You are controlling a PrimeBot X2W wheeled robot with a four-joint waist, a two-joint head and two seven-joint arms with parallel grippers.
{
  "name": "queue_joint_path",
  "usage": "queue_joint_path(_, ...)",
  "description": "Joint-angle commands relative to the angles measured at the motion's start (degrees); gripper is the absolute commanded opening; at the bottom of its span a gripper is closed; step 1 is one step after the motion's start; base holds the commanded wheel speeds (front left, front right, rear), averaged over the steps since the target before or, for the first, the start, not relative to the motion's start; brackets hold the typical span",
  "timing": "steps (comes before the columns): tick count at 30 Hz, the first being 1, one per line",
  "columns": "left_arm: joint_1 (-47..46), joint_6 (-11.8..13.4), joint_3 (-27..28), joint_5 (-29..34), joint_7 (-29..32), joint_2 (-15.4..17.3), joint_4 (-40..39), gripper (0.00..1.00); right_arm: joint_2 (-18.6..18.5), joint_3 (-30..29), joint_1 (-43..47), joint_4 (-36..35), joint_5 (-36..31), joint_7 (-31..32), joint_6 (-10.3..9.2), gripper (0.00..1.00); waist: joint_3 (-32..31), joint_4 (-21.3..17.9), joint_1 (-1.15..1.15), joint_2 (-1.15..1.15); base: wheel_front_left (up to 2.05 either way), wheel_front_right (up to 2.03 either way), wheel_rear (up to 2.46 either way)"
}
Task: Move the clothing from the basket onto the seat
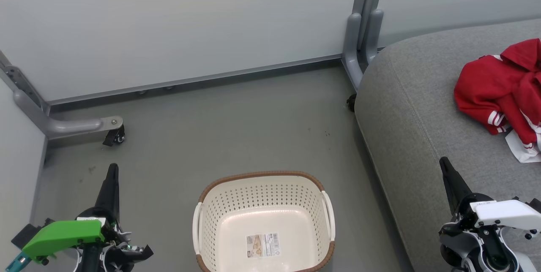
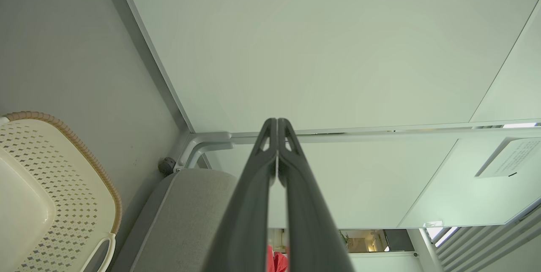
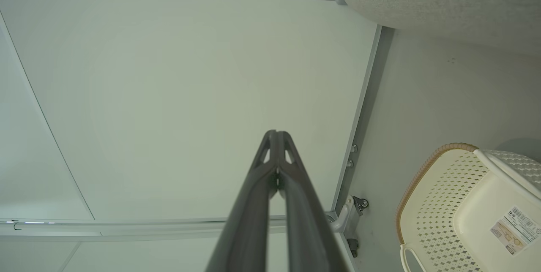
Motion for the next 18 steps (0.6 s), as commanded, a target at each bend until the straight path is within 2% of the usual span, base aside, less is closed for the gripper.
queue_joint_path(1, -1.0, -0.3, 0.3, -1.0, 0.3, 0.0, 0.2, 0.00, 0.0, -0.3, -0.8, 0.2, 1.1, 0.4, 0.00, 0.00, 0.0, 0.0, 0.00, 0.10, 0.00, 0.00, 0.00)
queue_joint_path(18, -1.0, -0.3, 0.7, -0.9, 0.6, -0.3, 0.2, 0.00, 0.2, -0.6, -0.8, 0.3, 1.0, 0.7, 0.00, 0.00, 0.1, 0.0, 0.00, 0.10, 0.00, 0.00, 0.00)
